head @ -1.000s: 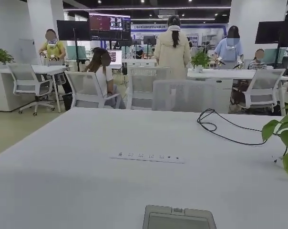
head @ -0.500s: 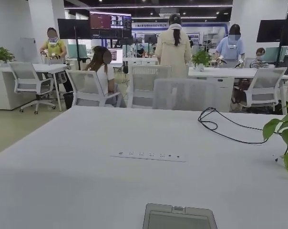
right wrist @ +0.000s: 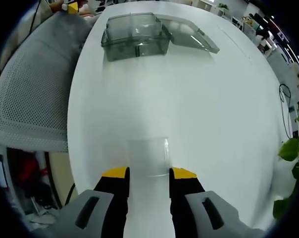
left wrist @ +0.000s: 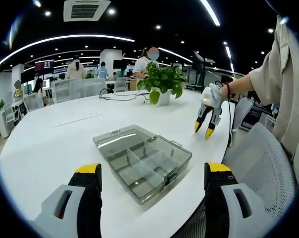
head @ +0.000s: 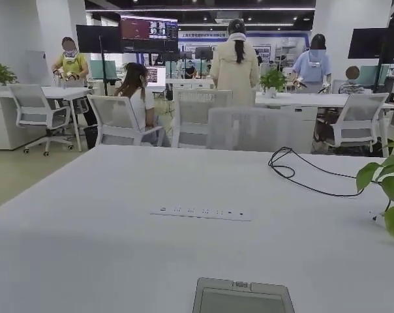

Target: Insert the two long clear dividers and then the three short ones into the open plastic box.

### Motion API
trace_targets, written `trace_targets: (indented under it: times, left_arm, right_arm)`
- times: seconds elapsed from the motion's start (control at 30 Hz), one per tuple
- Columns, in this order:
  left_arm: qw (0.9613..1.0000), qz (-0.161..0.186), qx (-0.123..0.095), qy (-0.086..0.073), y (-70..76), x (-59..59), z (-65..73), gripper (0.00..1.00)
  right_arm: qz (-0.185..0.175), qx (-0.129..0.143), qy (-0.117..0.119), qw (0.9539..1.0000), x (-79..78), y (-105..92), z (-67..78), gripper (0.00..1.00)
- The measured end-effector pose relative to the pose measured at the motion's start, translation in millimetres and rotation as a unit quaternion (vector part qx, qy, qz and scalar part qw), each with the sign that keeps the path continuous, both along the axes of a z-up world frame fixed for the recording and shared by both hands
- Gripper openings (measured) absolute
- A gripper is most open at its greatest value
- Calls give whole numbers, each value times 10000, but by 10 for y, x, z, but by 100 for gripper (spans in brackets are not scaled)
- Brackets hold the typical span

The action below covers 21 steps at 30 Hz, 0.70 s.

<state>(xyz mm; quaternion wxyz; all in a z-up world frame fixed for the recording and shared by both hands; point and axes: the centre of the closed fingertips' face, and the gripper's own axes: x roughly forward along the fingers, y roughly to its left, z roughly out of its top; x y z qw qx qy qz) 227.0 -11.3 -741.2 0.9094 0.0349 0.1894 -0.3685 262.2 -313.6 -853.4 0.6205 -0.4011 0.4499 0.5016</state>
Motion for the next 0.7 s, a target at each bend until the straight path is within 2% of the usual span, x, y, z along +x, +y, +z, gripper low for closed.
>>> trace_targets:
  times: [0.17,0.27,0.4,0.5,0.7]
  left_arm:
    - [9999,48,-88,21,12,9,29,83]
    - [10000,61,-36,30,21,12,25,78]
    - [9999,88,1,67,22,17,13,73]
    - [9998,159,-132,55,15,37,58,70]
    - [9990,259,-360,66,0,65,130,62]
  right_arm:
    - [-29,63,-336,9994,36,49,33,32]
    - [-19,177,-598,9981,88,118,104,32]
    - [27,362,-1113,9931,203,273,286,32]
    - [106,530,-1385,9889,245,431,422,32]
    - [314,941,-1736,9798,258,834,657,32]
